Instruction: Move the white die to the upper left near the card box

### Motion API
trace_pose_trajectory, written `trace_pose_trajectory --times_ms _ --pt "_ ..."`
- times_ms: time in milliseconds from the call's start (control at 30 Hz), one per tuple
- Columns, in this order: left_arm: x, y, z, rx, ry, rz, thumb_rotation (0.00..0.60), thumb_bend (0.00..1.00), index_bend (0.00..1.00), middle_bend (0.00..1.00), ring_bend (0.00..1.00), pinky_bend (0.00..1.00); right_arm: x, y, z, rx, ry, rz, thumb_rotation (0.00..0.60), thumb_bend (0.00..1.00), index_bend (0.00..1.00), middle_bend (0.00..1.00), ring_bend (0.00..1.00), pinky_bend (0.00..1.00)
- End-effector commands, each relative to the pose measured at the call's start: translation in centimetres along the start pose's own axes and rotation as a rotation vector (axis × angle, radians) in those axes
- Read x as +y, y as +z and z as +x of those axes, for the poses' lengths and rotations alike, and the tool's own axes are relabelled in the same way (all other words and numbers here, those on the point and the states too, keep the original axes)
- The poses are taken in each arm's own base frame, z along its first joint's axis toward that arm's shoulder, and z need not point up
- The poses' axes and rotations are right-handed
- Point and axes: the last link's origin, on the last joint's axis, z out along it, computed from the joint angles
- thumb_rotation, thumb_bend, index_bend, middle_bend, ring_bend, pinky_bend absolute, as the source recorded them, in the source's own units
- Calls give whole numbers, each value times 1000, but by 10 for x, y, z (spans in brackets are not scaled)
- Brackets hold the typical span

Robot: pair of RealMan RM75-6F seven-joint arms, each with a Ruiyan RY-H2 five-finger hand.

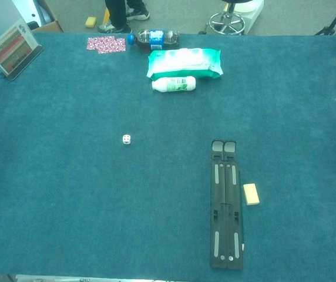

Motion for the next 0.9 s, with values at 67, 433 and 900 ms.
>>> trace_pose_trajectory --times_ms 67,433,900 --pt "15 8 -7 -14 -1 -54 600 24 353 266 242 454 -8 4 -2 -31 -7 32 600 5 427 373 290 478" --pt "55 39 -37 -114 -27 -181 600 24 353 113 81 287 -25 18 -3 -70 -25 67 600 5 427 373 291 478" --pt "102 80 -79 -289 -34 -330 600 43 353 45 2 194 -20 19 -3 -69 -33 48 600 5 427 373 291 478"
